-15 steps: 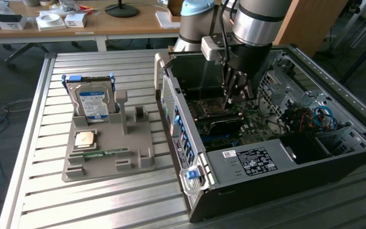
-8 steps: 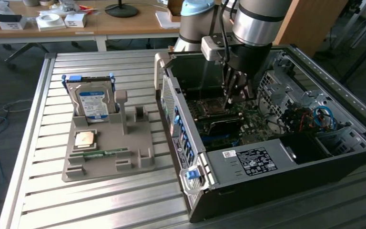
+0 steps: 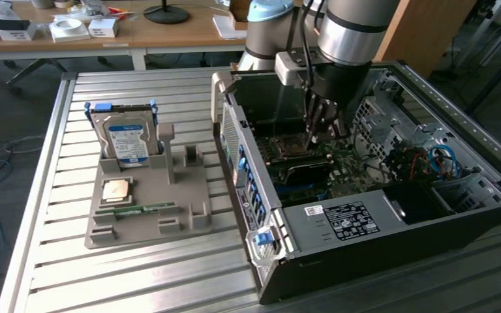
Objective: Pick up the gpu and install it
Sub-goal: 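Press down on the gpu until it lock into place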
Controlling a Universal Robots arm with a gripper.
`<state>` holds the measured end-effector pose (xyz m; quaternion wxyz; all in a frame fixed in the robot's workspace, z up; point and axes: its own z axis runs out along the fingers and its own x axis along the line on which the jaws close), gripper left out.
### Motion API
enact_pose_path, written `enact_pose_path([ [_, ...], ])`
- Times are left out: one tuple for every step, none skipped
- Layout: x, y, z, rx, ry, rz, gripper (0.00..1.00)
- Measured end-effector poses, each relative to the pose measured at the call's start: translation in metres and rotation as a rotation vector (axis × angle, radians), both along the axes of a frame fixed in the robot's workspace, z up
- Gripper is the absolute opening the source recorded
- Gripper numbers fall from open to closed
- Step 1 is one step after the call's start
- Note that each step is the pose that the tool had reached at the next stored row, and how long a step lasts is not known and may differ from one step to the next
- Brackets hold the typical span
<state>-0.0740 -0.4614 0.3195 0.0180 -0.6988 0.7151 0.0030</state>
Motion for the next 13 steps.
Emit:
enact_pose_path([
  [0.0, 0.0, -0.0011, 0.0, 0.0, 0.0, 0.11],
  [0.0, 0.0, -0.0022, 0.0, 0.0, 0.0, 0.11],
  [0.0, 0.0, -0.0035, 0.0, 0.0, 0.0, 0.11],
  [0.0, 0.0, -0.0047, 0.0001, 0.0, 0.0, 0.11],
  [0.0, 0.0, -0.0058, 0.0001, 0.0, 0.0, 0.11],
  [0.0, 0.0, -0.0069, 0.0001, 0.0, 0.0, 0.11],
  [0.0, 0.0, -0.0079, 0.0001, 0.0, 0.0, 0.11],
  [0.0, 0.0, -0.0086, 0.0, 0.0, 0.0, 0.11],
  [0.0, 0.0, -0.0086, -0.0001, 0.0001, 0.0, 0.11],
  [0.0, 0.0, -0.0086, -0.0001, 0.0001, 0.0, 0.11],
  [0.0, 0.0, -0.0086, -0.0001, 0.0, 0.0, 0.11],
  [0.0, 0.0, -0.0086, -0.0001, 0.0, 0.0, 0.11],
  [0.0, 0.0, -0.0087, 0.0, 0.0, 0.0, 0.11],
])
